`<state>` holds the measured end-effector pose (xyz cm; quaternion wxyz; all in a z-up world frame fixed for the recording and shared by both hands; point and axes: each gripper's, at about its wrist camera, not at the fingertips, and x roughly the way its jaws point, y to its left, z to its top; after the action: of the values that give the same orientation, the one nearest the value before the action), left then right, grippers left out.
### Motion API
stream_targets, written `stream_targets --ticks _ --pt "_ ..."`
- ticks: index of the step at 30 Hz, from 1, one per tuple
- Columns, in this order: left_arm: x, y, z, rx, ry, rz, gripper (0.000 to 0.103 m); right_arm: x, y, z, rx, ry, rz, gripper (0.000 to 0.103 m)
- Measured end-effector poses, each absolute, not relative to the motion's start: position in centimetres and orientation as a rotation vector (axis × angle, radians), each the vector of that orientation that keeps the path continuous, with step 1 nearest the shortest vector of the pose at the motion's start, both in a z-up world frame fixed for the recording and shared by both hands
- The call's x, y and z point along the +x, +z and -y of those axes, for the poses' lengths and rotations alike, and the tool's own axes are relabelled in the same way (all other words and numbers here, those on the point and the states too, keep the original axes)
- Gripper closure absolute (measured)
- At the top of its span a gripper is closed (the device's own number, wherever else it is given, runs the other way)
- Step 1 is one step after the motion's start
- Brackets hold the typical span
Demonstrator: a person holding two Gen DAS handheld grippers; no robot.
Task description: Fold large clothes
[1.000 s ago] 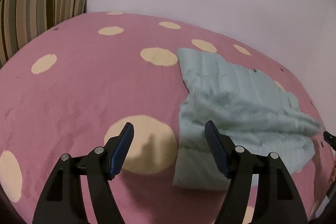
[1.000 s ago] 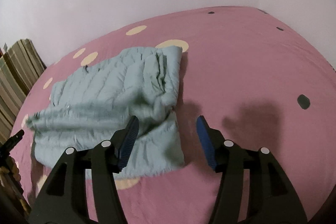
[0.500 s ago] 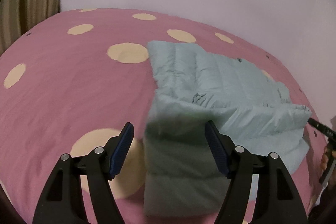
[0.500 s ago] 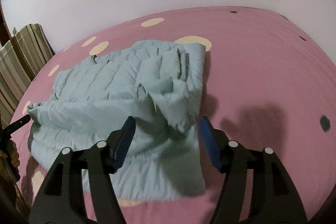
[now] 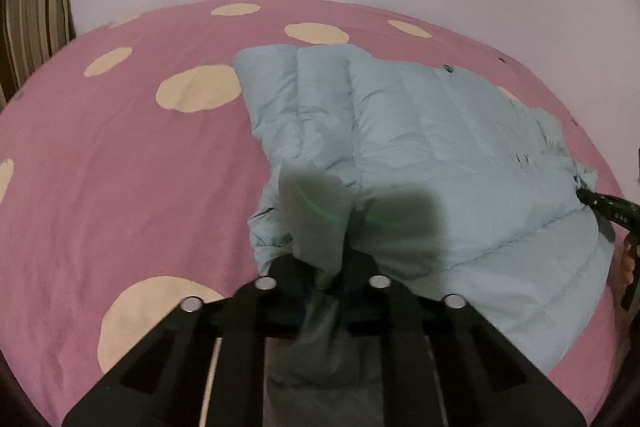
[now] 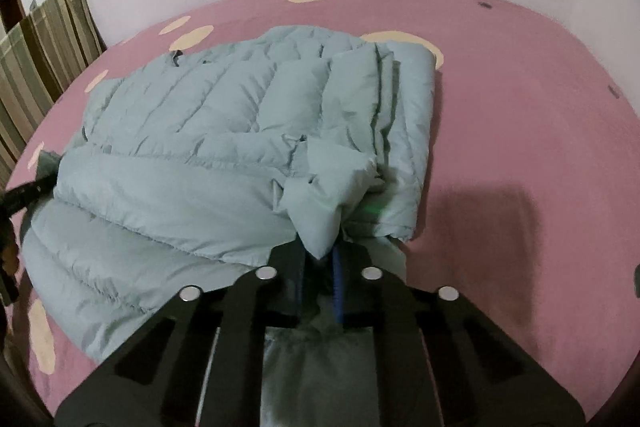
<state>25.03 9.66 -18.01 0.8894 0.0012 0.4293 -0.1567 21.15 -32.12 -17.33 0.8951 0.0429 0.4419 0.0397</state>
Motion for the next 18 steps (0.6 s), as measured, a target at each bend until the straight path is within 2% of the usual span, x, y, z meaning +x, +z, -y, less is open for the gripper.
stream_targets --ticks 3,10,18 --pt "24.1 -16.9 -9.3 0.036 -0.298 -0.855 0.097 20.2 -16.5 31.6 0.054 0.062 -0.884 0.099" --pt "22.8 -11.2 -9.0 0.044 -0.265 -0.723 0.098 18.2 -11.8 32.2 0.076 0.05 -0.758 0.099" --pt "30.1 -6.4 -6.8 0.068 -0.152 -0.654 0.098 24.5 -7.2 33.0 0.12 0.005 -0.659 0.099"
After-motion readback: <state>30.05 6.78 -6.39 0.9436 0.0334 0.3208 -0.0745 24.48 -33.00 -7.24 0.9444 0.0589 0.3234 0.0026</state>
